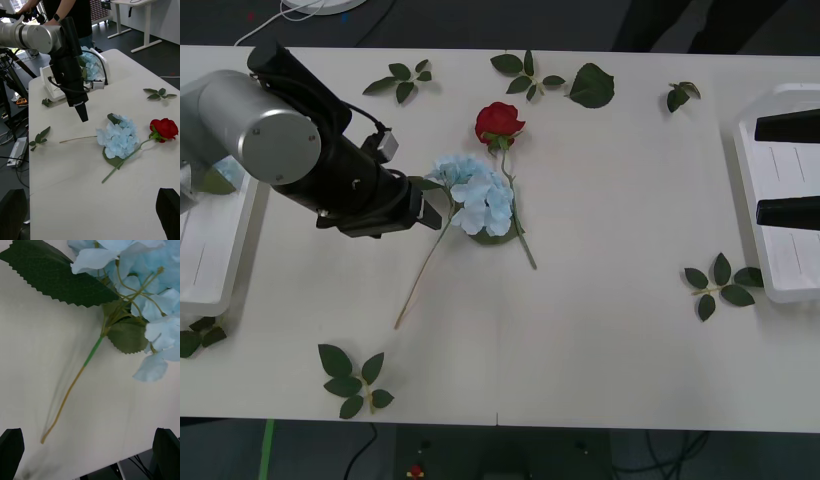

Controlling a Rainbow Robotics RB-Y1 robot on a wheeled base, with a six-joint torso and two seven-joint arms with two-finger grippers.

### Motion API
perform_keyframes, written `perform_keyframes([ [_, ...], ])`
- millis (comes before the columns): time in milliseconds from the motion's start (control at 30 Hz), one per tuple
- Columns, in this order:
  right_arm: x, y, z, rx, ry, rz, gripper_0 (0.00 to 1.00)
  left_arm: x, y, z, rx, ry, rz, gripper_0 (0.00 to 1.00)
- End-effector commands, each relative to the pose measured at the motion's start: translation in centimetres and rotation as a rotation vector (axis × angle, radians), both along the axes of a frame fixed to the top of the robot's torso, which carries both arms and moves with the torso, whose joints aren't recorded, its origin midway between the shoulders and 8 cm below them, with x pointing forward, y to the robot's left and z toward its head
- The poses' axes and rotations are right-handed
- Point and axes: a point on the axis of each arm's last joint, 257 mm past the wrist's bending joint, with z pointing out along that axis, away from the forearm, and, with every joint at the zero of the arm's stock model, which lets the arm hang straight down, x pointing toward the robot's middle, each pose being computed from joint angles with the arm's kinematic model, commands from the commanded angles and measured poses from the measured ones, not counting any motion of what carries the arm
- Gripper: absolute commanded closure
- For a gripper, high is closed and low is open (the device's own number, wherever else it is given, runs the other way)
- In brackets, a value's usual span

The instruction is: Place the red flowers into the right box and the blue flowers into the left box. If a person shows an open palm, hand one flower to the person first, then continue sorting.

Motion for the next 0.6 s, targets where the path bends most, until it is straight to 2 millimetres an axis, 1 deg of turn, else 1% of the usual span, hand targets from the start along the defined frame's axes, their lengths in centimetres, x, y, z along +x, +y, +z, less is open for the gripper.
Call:
perform_keyframes([
  [33, 0.0, -0.7, 0.8, -0.041, -0.043, 0.002, 0.00, 2.3, 3.3, -2.4, 0.088, -0.104, -0.095, 0.00],
  [100, 0.0, -0.7, 0.8, -0.041, -0.043, 0.002, 0.00, 3.2, 4.0, -3.2, 0.109, -0.131, -0.120, 0.00],
  [267, 0.0, -0.7, 0.8, -0.041, -0.043, 0.002, 0.00, 4.4, 4.2, -4.0, 0.147, -0.157, -0.184, 0.00],
  [433, 0.0, -0.7, 0.8, -0.041, -0.043, 0.002, 0.00, 4.8, 2.0, -3.6, 0.145, -0.194, -0.262, 0.00],
  [533, 0.0, -0.7, 0.8, -0.041, -0.043, 0.002, 0.00, 4.9, -0.9, -2.6, 0.110, -0.209, -0.294, 0.00],
  [567, 0.0, -0.7, 0.8, -0.041, -0.043, 0.002, 0.00, 5.0, -1.3, -2.4, 0.105, -0.213, -0.299, 0.00],
  [600, 0.0, -0.7, 0.8, -0.041, -0.043, 0.002, 0.00, 5.1, -2.2, -1.8, 0.094, -0.222, -0.309, 0.00],
])
